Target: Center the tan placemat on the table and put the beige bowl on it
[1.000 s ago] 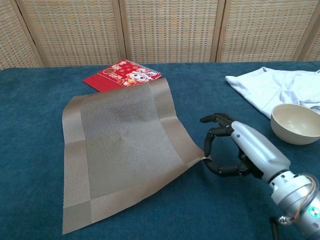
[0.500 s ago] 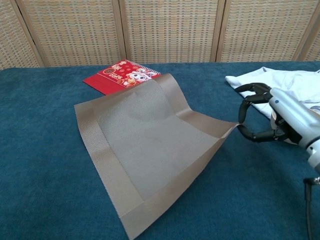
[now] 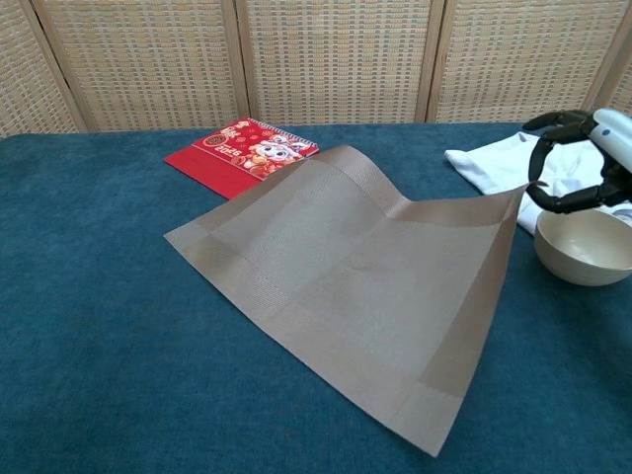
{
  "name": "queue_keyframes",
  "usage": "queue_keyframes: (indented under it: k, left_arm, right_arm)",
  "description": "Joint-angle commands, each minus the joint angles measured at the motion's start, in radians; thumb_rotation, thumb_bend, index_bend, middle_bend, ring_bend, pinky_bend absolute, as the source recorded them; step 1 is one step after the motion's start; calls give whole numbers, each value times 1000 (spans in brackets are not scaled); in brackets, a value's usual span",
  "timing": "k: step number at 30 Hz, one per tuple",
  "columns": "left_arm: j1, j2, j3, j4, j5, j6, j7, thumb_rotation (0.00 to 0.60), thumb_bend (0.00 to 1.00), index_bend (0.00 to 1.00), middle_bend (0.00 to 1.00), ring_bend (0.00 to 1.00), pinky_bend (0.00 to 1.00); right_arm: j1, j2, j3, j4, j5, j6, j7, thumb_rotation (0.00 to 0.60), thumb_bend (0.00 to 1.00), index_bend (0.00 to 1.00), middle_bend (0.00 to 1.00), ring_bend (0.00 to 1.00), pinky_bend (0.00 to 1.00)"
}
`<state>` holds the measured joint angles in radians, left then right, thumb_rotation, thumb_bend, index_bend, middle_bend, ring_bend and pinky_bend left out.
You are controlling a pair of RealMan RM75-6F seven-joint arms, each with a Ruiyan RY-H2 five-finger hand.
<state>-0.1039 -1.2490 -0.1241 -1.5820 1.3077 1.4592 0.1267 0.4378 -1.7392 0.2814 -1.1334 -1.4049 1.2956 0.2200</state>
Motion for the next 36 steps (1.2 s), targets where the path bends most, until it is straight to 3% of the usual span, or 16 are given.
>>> queue_keyframes:
  k: [1, 11, 22, 32, 34, 36]
  left_arm:
    - [-1, -2, 1, 1, 0, -1, 3, 600, 200, 0, 0, 0, 0]
    - [-5, -10, -4, 10, -15, -10, 16, 600, 200, 0, 0, 0, 0]
    - [-10, -23, -4, 19, -26, -16, 40, 600, 199, 0, 0, 0, 0]
    - [-17, -33, -7, 18, -30, -16, 62, 600, 200, 0, 0, 0, 0]
    - [-19, -36, -7, 20, -31, -20, 67, 600, 200, 0, 0, 0, 0]
    - [-20, -38, -6, 22, -32, -22, 69, 600, 200, 0, 0, 0, 0]
  right_arm:
    - [22, 22, 24, -10, 23, -25, -21, 600, 604, 736, 234, 0, 0]
    - [85, 60, 90, -9, 96, -101, -74, 600, 596, 738, 244, 0, 0]
    - [166, 86, 175, 113, 215, -188, -101, 600, 595, 742, 250, 0, 0]
    - [197, 108, 188, 214, 266, -239, -82, 600, 578, 742, 249, 0, 0]
    - [195, 113, 178, 225, 268, -245, -85, 600, 547, 709, 226, 0, 0]
    - [191, 120, 165, 228, 269, -254, -92, 600, 462, 582, 149, 0, 0]
